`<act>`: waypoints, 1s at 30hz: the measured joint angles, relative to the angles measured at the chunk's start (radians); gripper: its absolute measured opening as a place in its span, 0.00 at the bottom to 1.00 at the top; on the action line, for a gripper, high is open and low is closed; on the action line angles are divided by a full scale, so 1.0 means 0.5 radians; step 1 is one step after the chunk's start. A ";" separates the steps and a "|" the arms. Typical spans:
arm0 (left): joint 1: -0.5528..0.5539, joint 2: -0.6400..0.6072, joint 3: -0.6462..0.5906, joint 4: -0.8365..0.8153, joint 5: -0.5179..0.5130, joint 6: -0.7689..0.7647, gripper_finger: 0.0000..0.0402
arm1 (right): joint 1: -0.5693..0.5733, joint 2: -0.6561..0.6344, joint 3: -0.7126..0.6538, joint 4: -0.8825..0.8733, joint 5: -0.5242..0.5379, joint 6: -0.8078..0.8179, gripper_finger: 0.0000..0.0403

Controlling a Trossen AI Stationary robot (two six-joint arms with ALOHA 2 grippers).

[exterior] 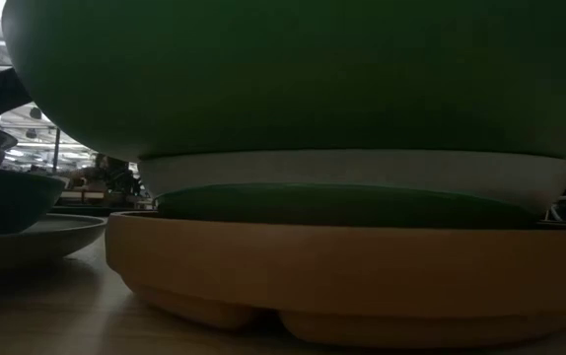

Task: Sort dishes
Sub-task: Put the blue plate in the dishwasher rack

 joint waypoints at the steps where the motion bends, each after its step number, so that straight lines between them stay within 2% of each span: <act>1: 0.000 0.000 0.000 0.000 0.000 0.001 0.05 | 0.000 0.000 0.000 0.001 -0.012 -0.011 0.01; 6: 0.000 0.000 0.000 0.000 0.000 0.034 0.05 | 0.000 0.000 0.000 0.001 -0.037 -0.054 0.01; 11: 0.000 0.000 0.000 0.002 0.003 0.205 0.07 | 0.000 0.000 -0.001 0.002 -0.044 -0.077 0.01; 22: 0.003 0.000 0.000 -0.001 -0.005 0.286 0.25 | 0.000 0.000 -0.001 0.002 -0.080 -0.108 0.01; 30: 0.002 0.000 0.000 0.000 0.140 0.506 0.30 | 0.000 0.000 -0.002 0.003 -0.080 -0.108 0.01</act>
